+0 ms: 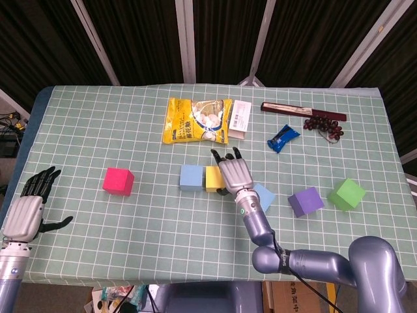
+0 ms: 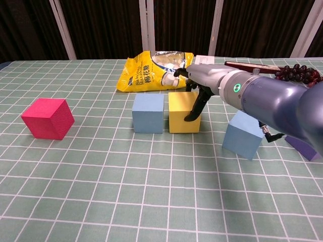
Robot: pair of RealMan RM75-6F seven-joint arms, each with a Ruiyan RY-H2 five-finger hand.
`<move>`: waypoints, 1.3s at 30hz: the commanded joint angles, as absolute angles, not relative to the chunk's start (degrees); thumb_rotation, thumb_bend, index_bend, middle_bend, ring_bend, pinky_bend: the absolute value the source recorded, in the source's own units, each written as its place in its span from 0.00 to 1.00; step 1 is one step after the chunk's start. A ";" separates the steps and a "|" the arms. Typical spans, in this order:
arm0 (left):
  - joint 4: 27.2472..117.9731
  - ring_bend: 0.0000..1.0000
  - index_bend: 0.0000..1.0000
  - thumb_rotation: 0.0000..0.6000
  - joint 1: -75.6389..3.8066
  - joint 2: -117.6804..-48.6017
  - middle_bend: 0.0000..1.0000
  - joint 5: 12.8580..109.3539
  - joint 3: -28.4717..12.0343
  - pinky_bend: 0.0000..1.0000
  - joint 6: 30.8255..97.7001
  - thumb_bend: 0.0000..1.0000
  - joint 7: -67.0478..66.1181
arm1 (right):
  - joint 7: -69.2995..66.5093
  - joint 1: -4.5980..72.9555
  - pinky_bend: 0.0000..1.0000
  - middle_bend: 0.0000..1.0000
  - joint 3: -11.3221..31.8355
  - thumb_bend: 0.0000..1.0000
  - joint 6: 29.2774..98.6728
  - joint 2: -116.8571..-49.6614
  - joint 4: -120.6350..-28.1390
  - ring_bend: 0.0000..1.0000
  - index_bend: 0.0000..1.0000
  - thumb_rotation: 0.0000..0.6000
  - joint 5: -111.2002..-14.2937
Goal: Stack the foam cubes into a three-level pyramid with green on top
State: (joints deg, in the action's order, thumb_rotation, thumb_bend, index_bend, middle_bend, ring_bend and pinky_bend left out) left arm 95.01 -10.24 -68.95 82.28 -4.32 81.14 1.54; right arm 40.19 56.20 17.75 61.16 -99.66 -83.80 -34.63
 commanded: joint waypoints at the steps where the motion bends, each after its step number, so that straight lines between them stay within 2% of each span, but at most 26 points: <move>1: 95.00 0.00 0.00 1.00 -10.25 -68.93 0.00 82.24 -4.33 0.00 81.08 0.08 1.62 | 40.41 56.47 0.02 0.44 17.82 0.23 61.09 -99.94 -83.38 0.22 0.01 1.00 -34.32; 39: 95.41 0.00 0.00 1.00 -10.33 -68.34 0.00 81.01 -4.72 0.00 79.85 0.08 2.60 | 41.58 58.48 0.02 0.44 17.62 0.23 59.98 -102.89 -79.25 0.22 0.01 1.00 -32.82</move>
State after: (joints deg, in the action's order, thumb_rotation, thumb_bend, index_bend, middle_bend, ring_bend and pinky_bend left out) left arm 95.41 -10.33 -68.34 81.00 -4.72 79.84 2.60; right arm 41.58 58.48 17.62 59.98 -102.89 -79.25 -32.82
